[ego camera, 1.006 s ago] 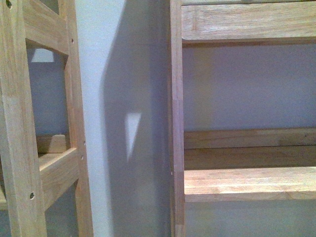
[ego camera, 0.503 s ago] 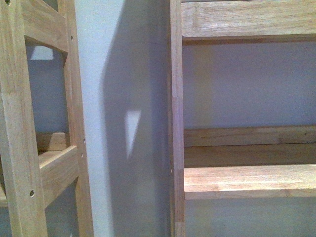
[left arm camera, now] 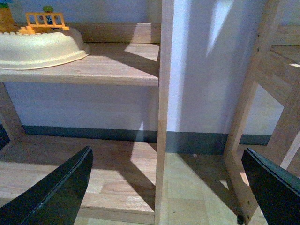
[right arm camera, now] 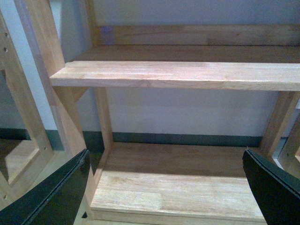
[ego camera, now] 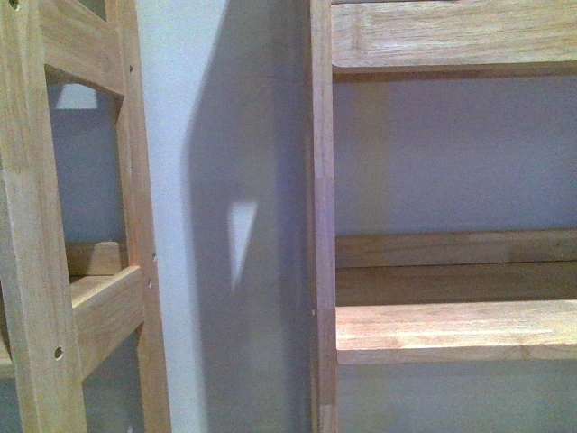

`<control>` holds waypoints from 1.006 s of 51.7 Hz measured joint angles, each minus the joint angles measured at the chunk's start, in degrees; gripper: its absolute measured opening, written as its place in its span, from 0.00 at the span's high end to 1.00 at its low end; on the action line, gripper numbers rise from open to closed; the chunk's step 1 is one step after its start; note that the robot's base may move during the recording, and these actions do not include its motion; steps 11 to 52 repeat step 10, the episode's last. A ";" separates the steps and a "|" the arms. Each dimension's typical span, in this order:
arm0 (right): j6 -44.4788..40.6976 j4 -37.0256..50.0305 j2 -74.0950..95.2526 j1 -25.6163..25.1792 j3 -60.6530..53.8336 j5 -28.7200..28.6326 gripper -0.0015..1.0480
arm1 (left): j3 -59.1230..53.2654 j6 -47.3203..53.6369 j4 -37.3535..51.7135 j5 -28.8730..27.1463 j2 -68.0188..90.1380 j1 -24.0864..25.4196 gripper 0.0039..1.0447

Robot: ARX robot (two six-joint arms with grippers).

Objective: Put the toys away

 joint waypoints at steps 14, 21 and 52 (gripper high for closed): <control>0.00 0.00 0.00 0.00 0.00 0.00 0.06 | 0.00 0.02 0.00 0.00 0.00 0.00 0.06; 0.00 0.00 0.00 0.00 0.00 0.00 0.06 | 0.00 0.02 0.00 0.00 0.00 0.00 0.06; 0.00 0.00 0.00 0.00 0.00 0.00 0.06 | 0.00 0.02 0.00 0.00 0.00 0.00 0.06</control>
